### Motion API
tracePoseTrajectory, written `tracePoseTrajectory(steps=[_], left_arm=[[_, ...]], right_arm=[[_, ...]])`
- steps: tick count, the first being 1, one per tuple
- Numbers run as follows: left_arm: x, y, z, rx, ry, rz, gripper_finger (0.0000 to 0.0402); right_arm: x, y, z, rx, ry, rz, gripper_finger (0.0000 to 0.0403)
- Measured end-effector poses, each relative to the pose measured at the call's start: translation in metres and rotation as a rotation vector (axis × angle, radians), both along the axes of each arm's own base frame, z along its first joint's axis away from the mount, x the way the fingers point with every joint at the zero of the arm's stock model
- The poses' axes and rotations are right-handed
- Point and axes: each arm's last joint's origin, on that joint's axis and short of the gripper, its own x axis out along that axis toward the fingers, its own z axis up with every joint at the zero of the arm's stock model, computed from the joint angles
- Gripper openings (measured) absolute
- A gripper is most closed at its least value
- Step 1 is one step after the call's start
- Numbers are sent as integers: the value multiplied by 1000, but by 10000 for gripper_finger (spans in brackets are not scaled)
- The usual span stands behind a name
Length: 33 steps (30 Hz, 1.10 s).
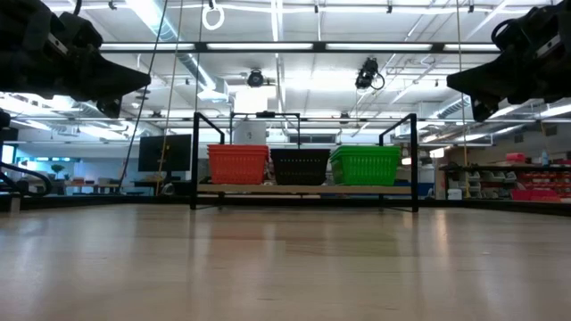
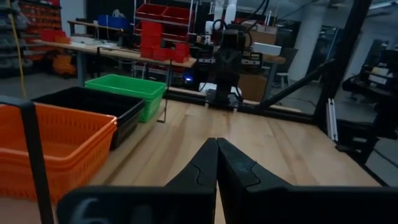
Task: Stack baskets on shelf by color
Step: Return to Home Position
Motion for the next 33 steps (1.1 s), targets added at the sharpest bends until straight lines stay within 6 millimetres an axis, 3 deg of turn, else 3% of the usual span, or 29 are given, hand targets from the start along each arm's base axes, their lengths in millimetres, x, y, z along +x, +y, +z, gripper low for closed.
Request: tracePoseTrajectory(steps=[33], left_arm=[[0,-1,2,-15,-23,-2,27]], right_arm=[[0,0,0,17,-3,-2,5]])
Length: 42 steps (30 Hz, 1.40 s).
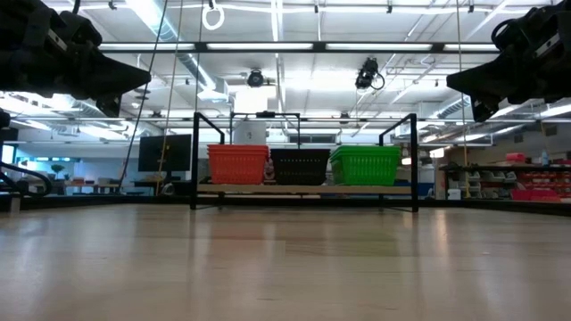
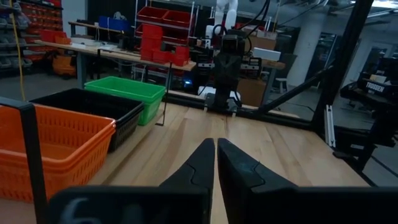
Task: Stack baskets on shelf by color
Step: Return to Home Position
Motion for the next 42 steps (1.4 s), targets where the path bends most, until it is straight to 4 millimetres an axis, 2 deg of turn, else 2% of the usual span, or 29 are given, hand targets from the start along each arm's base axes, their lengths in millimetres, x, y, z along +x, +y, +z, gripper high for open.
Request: tracePoseTrajectory(steps=[8,18,28,42], left_arm=[[0,0,0,0,-1,0,17],[0,0,0,1,-1,0,30],[0,0,0,1,-1,0,19],[0,0,0,1,-1,-1,28]], right_arm=[[0,0,0,0,0,0,5],[0,0,0,0,0,1,5],[0,0,0,0,0,1,5],[0,0,0,0,0,0,5]])
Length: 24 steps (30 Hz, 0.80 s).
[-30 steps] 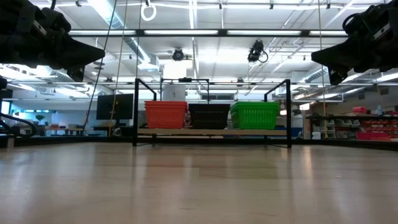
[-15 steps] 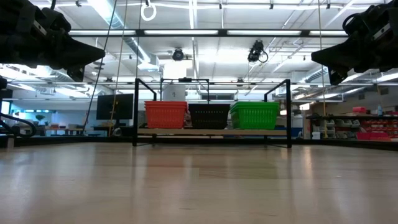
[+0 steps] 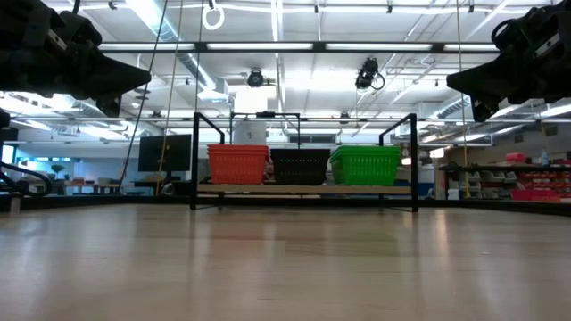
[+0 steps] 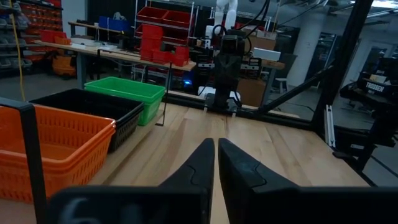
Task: Stack baskets on shelf by color
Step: Return to Home Position
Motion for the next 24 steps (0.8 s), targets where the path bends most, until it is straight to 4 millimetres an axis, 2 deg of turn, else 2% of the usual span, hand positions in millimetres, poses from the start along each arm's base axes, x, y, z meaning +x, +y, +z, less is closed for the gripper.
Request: tracePoseTrajectory(steps=[7,18,24], left_arm=[[0,0,0,0,0,0,19],[0,0,0,0,0,0,31],[0,0,0,0,0,0,25]], right_arm=[[0,0,0,0,0,0,5],[0,0,0,0,0,0,5],[0,0,0,0,0,0,5]])
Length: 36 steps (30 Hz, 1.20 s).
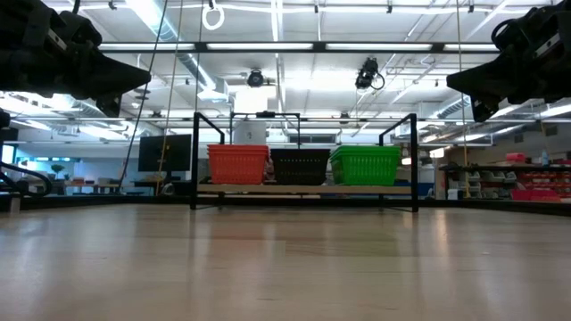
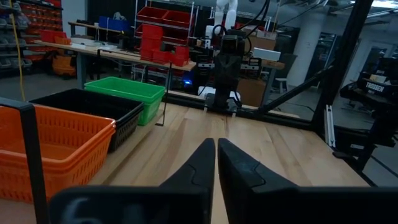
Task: Stack baskets on shelf by color
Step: Return to Home Position
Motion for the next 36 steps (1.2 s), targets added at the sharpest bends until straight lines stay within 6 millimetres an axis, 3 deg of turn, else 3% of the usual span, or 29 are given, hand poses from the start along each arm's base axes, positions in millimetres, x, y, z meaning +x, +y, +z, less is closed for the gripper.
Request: tracePoseTrajectory(steps=[36], left_arm=[[0,0,0,0,0,0,36]], right_arm=[[0,0,0,0,0,0,5]])
